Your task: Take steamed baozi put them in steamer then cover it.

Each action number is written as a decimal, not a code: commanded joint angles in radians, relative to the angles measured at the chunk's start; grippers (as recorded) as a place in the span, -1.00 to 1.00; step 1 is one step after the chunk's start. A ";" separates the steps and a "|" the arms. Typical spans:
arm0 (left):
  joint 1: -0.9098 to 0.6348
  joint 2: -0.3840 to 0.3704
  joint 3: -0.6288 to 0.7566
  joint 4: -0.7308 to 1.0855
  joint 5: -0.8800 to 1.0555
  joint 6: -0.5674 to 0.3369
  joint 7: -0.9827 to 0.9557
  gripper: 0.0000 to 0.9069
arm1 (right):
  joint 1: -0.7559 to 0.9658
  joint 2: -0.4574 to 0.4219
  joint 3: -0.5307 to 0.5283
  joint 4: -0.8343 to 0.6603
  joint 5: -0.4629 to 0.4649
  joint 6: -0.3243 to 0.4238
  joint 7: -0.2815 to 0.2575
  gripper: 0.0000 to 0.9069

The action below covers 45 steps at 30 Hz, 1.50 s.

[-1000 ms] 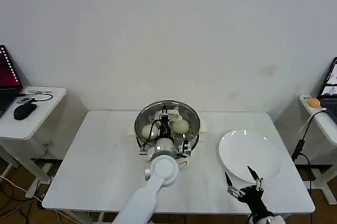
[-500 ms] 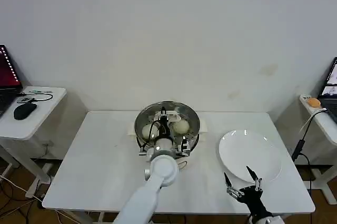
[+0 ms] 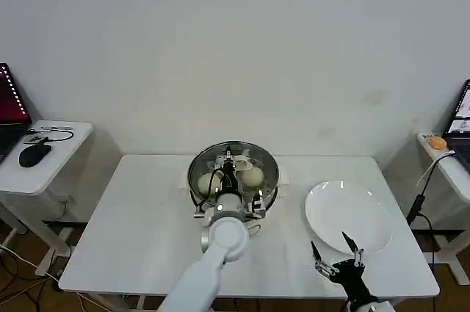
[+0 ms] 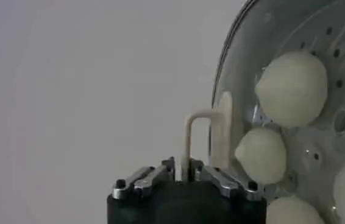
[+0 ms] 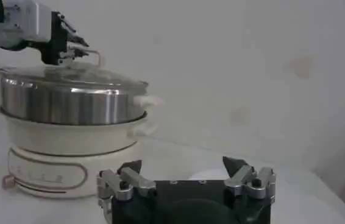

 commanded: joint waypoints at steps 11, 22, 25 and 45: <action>0.099 0.102 0.042 -0.255 -0.063 0.000 0.008 1.00 | -0.003 0.003 0.004 -0.005 -0.003 0.002 0.001 1.00; 0.235 0.239 -0.046 -0.505 -0.397 -0.093 -0.221 1.00 | -0.006 0.001 -0.001 -0.017 -0.001 0.012 0.011 1.00; 0.301 0.276 -0.164 -0.489 -0.749 -0.237 -0.516 1.00 | -0.003 0.002 -0.015 -0.022 0.016 0.031 0.034 1.00; 0.804 0.262 -0.768 -0.482 -1.832 -0.626 -0.464 1.00 | -0.035 -0.007 0.002 0.036 0.019 0.027 0.045 1.00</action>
